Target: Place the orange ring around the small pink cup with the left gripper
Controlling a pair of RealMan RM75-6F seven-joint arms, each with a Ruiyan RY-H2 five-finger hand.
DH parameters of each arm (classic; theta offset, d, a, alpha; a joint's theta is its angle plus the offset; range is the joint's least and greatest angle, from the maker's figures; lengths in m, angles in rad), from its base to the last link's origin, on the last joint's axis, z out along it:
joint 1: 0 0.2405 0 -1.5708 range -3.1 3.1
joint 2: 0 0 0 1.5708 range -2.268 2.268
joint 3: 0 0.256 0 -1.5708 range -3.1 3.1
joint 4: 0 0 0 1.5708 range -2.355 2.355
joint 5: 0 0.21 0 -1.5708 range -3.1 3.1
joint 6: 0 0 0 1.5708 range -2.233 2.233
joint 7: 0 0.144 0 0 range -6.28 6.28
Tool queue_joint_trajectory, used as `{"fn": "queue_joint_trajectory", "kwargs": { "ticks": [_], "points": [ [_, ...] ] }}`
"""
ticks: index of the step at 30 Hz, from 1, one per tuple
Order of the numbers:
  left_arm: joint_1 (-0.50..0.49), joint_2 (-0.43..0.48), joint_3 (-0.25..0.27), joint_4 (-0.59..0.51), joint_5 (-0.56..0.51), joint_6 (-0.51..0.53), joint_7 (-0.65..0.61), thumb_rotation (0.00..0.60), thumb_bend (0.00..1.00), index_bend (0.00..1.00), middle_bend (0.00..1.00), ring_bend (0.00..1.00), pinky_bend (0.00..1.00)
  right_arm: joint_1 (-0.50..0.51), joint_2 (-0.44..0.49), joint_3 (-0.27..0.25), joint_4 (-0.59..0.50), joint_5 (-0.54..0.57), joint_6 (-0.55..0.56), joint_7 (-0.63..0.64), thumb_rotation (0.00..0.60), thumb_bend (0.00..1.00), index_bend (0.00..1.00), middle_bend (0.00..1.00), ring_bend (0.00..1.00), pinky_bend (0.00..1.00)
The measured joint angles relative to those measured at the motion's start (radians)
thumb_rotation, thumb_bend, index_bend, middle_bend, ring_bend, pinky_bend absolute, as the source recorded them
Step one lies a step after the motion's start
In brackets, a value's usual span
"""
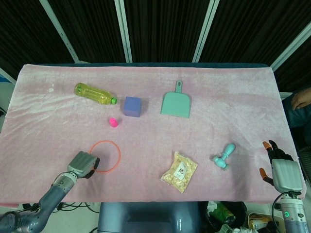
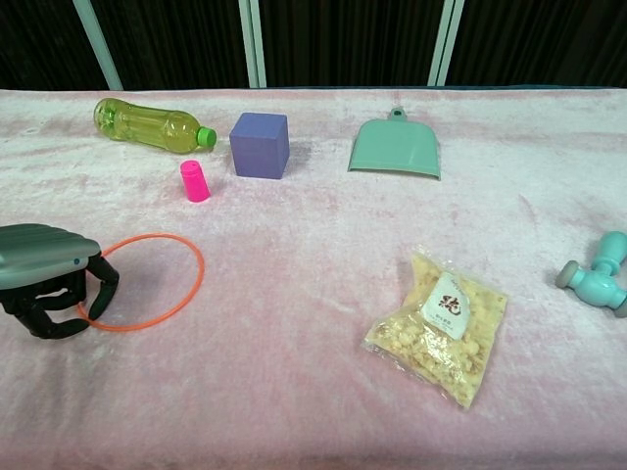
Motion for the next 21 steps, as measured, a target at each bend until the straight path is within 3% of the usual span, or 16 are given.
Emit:
{"fn": "queue_joint_trajectory", "kwargs": {
  "ticks": [21],
  "points": [
    [0.001,0.016,-0.013,-0.023,0.018,0.019,-0.021,0.6,0.42,0.6,0.93,0.95,0.91,0.0,0.0,0.002,-0.001,0.008,-0.001,-0.006,0.6,0.25,0.14,0.08,0.23,0.34]
  ]
}}
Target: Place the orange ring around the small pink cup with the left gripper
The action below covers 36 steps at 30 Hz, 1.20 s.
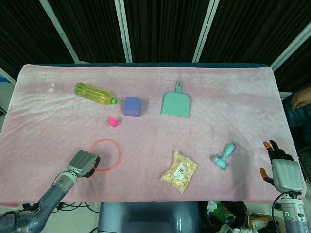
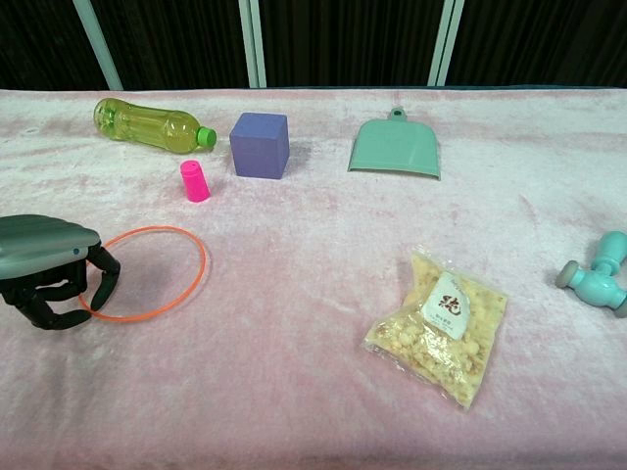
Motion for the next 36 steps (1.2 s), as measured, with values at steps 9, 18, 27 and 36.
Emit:
{"fn": "queue_joint_trajectory", "kwargs": {
  "ticks": [9,18,27,36],
  "points": [
    [0.003,0.059,-0.031,-0.067,0.052,0.04,-0.042,0.6,0.42,0.6,0.93,0.95,0.91,0.0,-0.001,0.0,-0.002,0.001,0.001,-0.004,0.6,0.25,0.14,0.08,0.23,0.34],
    [-0.067,0.096,-0.127,-0.092,-0.016,0.007,-0.043,0.6,0.42,0.61,0.93,0.95,0.91,0.0,-0.002,0.001,-0.001,0.004,0.0,-0.007,0.6,0.25,0.13,0.08,0.23,0.34],
    [-0.194,0.07,-0.205,0.004,-0.262,-0.086,0.009,0.6,0.42,0.61,0.93,0.95,0.91,0.0,-0.003,0.0,-0.001,0.004,0.001,-0.01,0.6,0.25,0.14,0.08,0.23,0.34],
    [-0.292,-0.021,-0.214,0.168,-0.426,-0.156,0.059,0.6,0.42,0.61,0.93,0.95,0.91,0.001,-0.002,0.001,-0.001,0.007,-0.001,-0.01,0.6,0.25,0.13,0.08,0.23,0.34]
  ]
}}
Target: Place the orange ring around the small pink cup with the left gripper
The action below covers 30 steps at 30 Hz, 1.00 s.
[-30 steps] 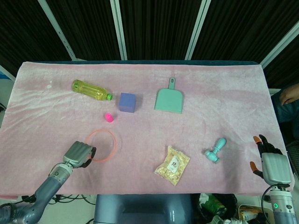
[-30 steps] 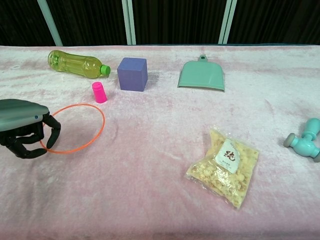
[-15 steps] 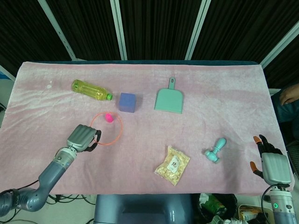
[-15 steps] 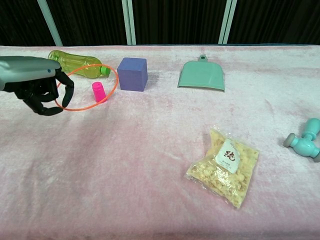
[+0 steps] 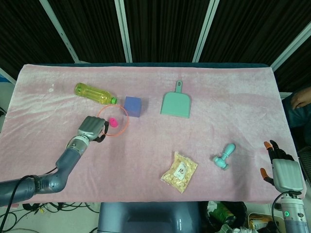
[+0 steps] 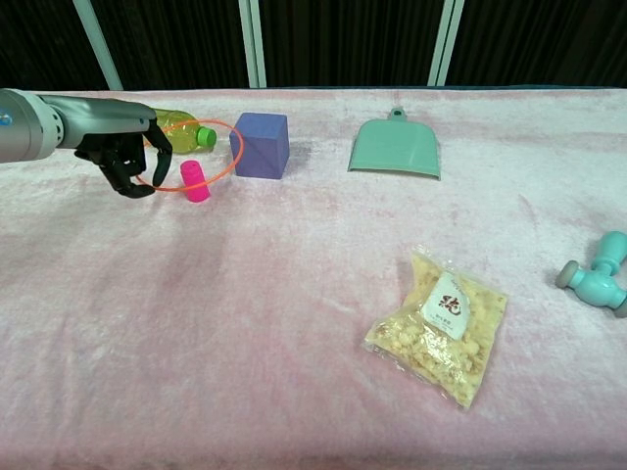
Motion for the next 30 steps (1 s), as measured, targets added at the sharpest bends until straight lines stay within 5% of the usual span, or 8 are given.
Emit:
{"fn": "queue_joint_trajectory", "kwargs": {
  "ticks": [19,27,30],
  "points": [
    [-0.049,-0.113,0.056,0.214,-0.063,-0.128,-0.046,0.6,0.42,0.58,0.93,0.95,0.91,0.0,-0.001,0.002,0.0,0.003,0.001,-0.001,0.6,0.25,0.13,0.08,0.23,0.34],
    [-0.046,-0.105,0.091,0.212,-0.055,-0.124,-0.051,0.6,0.14,0.28,0.92,0.95,0.91,0.0,0.0,0.001,0.0,0.001,0.001,0.0,0.6,0.25,0.14,0.08,0.23,0.34],
    [-0.05,-0.1,0.098,0.212,-0.062,-0.124,-0.049,0.6,0.09,0.25,0.92,0.95,0.91,0.0,-0.001,0.002,0.0,0.002,0.002,0.0,0.6,0.25,0.14,0.08,0.23,0.34]
  ]
}}
